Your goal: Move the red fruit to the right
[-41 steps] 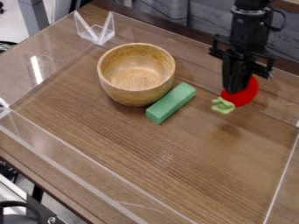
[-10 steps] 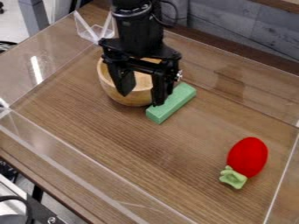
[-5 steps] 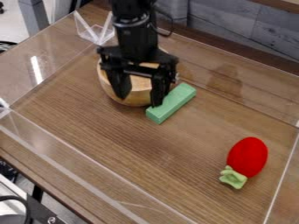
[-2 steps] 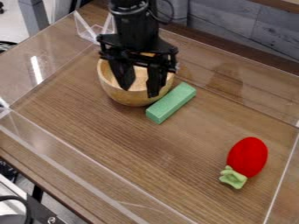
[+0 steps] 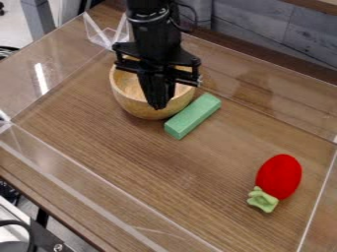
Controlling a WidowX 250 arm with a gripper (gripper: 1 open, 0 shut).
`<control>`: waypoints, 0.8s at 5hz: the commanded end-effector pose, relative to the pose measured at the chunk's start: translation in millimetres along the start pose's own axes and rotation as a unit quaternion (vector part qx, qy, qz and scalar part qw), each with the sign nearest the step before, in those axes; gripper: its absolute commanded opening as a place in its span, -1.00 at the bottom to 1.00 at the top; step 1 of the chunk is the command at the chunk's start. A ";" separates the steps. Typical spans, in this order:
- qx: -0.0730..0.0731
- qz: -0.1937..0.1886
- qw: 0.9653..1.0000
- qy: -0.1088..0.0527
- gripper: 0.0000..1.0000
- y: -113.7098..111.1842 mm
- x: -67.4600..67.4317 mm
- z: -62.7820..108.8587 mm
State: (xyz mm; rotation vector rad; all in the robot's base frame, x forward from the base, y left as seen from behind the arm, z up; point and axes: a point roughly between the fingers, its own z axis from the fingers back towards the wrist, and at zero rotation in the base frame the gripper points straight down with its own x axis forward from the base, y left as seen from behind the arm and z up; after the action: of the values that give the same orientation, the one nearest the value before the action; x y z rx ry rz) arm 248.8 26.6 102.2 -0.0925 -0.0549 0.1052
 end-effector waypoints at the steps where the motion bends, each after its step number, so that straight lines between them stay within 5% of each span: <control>1: -0.001 -0.012 1.000 -0.026 -1.00 6.5 19.1 6.4; 2: -0.002 0.004 0.999 -0.032 -1.00 -3.3 24.5 1.2; 3: -0.008 -0.039 0.999 -0.023 1.00 -13.0 27.2 1.6; 4: -0.011 -0.040 0.999 -0.017 1.00 -27.1 25.7 -2.7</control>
State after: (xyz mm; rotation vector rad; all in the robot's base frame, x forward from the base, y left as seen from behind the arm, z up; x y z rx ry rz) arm 269.6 0.1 94.4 -0.1111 -0.0545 0.0176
